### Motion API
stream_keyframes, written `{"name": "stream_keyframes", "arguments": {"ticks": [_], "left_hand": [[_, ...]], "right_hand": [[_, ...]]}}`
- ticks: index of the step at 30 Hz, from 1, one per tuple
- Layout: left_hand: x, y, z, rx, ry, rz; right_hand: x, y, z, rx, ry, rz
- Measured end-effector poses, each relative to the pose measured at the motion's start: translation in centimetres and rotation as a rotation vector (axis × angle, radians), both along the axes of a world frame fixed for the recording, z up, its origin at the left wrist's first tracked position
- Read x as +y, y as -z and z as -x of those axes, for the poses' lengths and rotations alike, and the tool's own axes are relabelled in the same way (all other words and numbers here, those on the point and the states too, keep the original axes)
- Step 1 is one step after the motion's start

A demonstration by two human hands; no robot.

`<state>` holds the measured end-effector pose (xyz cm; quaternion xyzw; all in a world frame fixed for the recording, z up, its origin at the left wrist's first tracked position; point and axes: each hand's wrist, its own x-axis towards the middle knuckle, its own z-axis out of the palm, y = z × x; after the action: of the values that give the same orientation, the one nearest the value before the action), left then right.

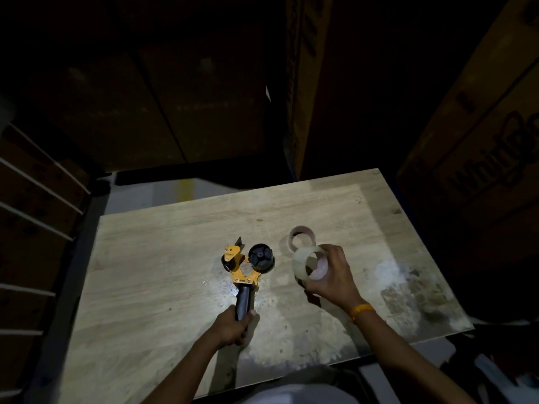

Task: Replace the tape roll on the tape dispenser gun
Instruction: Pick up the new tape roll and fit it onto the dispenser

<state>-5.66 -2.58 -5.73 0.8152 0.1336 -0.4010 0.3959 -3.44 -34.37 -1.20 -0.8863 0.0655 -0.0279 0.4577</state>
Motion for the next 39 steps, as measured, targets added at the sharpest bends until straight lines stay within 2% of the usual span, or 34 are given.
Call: {"name": "stream_keyframes", "arguments": {"ticks": [6, 11, 19, 31, 39], "left_hand": [[0.0, -1.1, 0.3, 0.027, -0.011, 0.043], [1.1, -1.1, 0.2, 0.022, 0.047, 0.037], [2.2, -1.3, -0.3, -0.019, 0.136, 0.061], [3.1, -0.4, -1.6, -0.023, 0.309, -0.026], [3.2, -0.6, -2.0, -0.007, 0.354, -0.031]], "right_hand": [[3.7, -1.3, -2.1, -0.043, -0.114, 0.018], [7.8, -2.3, -5.5, 0.14, -0.177, 0.201], [12.6, -3.3, -8.7, 0.273, -0.263, 0.441], [14.9, -2.6, -10.0, 0.442, -0.336, 0.615], [13.5, -3.2, -12.8, 0.387, -0.639, 0.634]]}}
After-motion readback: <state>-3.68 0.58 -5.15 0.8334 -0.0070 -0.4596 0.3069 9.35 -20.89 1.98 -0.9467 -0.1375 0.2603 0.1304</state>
